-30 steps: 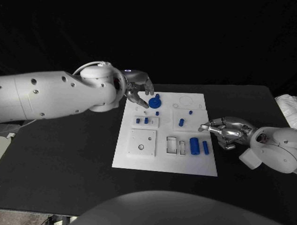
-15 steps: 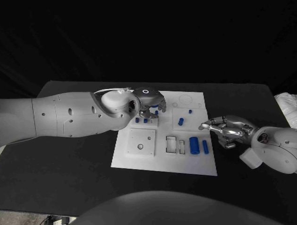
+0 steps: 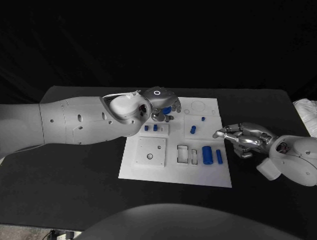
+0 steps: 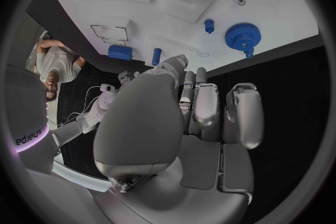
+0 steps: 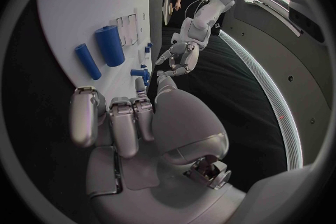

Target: Assemble the parts on the task board

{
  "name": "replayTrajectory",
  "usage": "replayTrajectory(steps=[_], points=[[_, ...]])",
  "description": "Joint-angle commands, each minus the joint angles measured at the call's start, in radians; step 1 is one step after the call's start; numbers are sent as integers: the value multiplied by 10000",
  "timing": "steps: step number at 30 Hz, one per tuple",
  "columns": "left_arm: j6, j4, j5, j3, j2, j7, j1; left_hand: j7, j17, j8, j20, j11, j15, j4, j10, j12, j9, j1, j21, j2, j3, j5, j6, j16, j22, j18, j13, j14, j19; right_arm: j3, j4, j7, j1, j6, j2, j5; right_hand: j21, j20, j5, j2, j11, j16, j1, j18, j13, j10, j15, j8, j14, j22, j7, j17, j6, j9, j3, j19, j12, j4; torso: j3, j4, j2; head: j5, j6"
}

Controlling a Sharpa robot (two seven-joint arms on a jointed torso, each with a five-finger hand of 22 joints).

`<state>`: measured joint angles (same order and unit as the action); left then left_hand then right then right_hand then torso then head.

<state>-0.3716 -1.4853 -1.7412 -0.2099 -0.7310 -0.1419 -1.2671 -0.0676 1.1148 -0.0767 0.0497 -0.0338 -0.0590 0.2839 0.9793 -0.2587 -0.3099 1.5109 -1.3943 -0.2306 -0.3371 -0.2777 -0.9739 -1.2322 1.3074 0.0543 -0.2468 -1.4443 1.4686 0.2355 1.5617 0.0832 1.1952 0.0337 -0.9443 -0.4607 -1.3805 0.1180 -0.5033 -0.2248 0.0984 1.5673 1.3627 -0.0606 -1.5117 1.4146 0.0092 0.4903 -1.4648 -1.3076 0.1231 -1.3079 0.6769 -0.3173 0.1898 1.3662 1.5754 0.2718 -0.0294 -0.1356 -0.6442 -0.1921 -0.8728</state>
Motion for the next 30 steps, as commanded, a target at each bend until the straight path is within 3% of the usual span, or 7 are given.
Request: replayTrajectory(steps=[1,11,16,20,22,25,30], points=[[101,113,239,25,75,-370,3,-18,-83,67,28,-10,43,-53,92,-45,48,-119,55,-3,21,142,-38,15,1999,-118,-39,21,272,1,0,80,-10,-91,8,-107,63,-20,-50,-2,-514,34,137,2,-591,1562,-73,-55,-1060,-1829,12,-2629,-92,12,-42,-60,-46,9,15,-5,5,25,2],[262,257,460,39,91,-421,2,-89,-229,98,51,-28,65,-72,100,-75,135,-168,144,55,33,242,42,100,1978,-101,-89,101,232,1,-21,53,-10,-96,25,-108,66,-20,-53,0,-513,34,138,1,-591,1562,-72,-57,-1060,-1828,15,-2629,-97,13,-46,-62,-46,13,3,23,8,22,2],[-771,97,730,39,-129,-46,0,-57,-54,-68,7,101,-26,-130,765,-1323,228,-419,14,147,342,563,-244,-148,2049,-129,-948,46,290,1,-30,58,-10,-92,33,-107,66,-20,-53,0,-513,34,138,1,-591,1562,-72,-57,-1060,-1828,15,-2629,-98,13,-47,-62,-46,13,8,10,10,-25,2],[-1604,-319,1059,42,-652,208,-33,19,762,-556,-95,299,-222,-29,576,-4679,140,-861,-614,364,787,564,-929,-873,2278,-280,-3590,-252,561,1,-24,51,-10,-79,20,-106,66,-20,-53,0,-513,34,138,1,-591,1562,-72,-57,-1060,-1828,15,-2629,-98,13,-47,-62,-46,13,8,11,9,0,2],[-1695,-586,1229,44,-1004,127,-101,172,1820,-961,-109,501,-209,-113,2626,-9203,-97,-1243,-1112,660,892,414,-1203,-1644,2431,-390,-8217,-565,762,1,-18,38,-10,-75,8,-105,66,-20,-53,0,-513,34,138,1,-591,1562,-72,-57,-1060,-1828,15,-2629,-98,13,-47,-62,-46,13,1,19,24,5,2],[-1181,-996,1552,41,-1585,-349,-305,261,3408,-1607,-278,734,-213,50,5216,-12506,-598,-1809,-1638,790,984,376,-1437,-2675,2593,-511,-12307,-966,970,1,-1,14,-9,-49,-13,-106,55,-19,-56,-1,-511,34,137,5,-591,1562,-71,-60,-1060,-1833,18,-2629,-103,14,-52,-50,-46,18,-14,14,37,25,2],[1017,-1543,2718,-67,-2442,-2046,-795,481,4560,-2597,-331,790,-397,107,5915,-13121,-1668,-2564,-1376,934,337,355,-1406,-3386,2507,-447,-13240,-1265,851,1,43,-18,-8,-14,-37,-106,7,-20,-57,-1,-511,34,135,20,-591,1562,-71,-59,-1060,-1853,19,-2629,-101,14,-53,2,-46,21,-42,10,78,20,2]])
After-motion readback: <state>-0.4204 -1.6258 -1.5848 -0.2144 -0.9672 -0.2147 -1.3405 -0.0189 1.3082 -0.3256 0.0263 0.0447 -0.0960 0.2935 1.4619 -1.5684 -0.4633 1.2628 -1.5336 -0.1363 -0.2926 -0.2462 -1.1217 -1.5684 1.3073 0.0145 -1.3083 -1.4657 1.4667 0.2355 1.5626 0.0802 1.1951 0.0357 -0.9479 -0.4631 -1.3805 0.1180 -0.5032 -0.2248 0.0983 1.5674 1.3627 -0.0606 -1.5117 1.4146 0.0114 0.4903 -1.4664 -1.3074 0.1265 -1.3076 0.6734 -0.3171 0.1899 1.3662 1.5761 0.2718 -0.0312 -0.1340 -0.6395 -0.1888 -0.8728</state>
